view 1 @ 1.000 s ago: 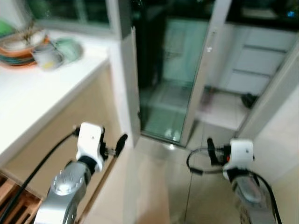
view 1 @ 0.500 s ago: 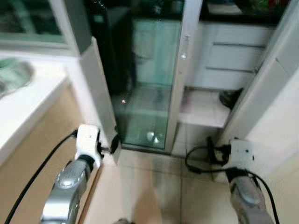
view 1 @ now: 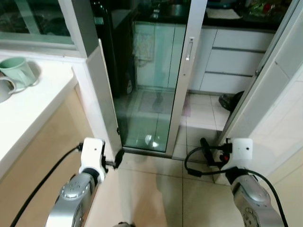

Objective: Restocking fridge

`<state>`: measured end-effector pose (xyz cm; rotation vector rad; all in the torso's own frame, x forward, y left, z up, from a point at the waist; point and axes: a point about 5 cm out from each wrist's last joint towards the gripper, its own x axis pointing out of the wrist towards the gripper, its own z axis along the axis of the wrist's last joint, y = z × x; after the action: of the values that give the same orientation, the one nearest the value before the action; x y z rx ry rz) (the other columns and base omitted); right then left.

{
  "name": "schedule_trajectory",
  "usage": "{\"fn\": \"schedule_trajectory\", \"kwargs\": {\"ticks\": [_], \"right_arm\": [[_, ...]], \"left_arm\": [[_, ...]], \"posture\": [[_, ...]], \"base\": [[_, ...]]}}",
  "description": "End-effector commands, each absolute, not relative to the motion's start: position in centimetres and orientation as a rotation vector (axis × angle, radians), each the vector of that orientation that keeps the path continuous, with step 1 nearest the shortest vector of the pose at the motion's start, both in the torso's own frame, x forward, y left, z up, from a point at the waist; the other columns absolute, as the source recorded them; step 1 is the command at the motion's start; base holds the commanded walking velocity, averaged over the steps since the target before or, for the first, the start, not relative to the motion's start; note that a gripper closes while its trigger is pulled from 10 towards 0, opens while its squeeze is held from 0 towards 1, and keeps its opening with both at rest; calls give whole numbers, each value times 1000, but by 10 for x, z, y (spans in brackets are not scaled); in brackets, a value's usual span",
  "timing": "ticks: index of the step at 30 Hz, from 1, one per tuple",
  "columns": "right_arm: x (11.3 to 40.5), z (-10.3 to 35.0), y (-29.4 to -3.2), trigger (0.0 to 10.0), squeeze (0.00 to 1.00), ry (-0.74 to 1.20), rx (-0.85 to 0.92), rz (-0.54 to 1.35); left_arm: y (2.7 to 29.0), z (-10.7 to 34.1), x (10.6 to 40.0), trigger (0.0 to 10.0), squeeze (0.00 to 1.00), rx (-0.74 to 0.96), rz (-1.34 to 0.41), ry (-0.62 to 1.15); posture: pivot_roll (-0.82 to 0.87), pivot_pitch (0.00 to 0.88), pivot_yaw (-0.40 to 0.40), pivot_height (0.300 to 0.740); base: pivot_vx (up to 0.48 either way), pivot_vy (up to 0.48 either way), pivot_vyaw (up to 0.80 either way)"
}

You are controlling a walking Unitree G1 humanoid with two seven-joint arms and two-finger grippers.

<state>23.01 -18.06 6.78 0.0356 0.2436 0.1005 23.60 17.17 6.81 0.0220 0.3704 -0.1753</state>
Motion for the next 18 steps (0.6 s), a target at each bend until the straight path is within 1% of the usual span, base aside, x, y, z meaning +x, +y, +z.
{"fn": "schedule_trajectory", "kwargs": {"ticks": [1, 4, 9, 18], "right_arm": [[232, 65, -183, 10000, 1000, 266, 21, 103], [234, 55, -190, 10000, 1000, 295, 3, 78], [235, 46, -194, 10000, 1000, 322, -11, 64], [237, 41, -197, 10000, 1000, 313, 2, 67]], "left_arm": [[171, 71, 239, 10000, 0, 49, -170, 365], [177, 75, 248, 10000, 0, 66, -141, 353], [181, 75, 251, 10000, 0, 77, -133, 352], [175, 80, 254, 10000, 0, 95, -144, 328]], "posture": [[-180, 0, 14, 727], [-180, 0, 16, 727], [-180, 0, 17, 727], [-184, 0, 22, 727]], "base": [[0, 0, 0], [0, 0, 0], [0, 0, 0], [0, 0, 0]]}}
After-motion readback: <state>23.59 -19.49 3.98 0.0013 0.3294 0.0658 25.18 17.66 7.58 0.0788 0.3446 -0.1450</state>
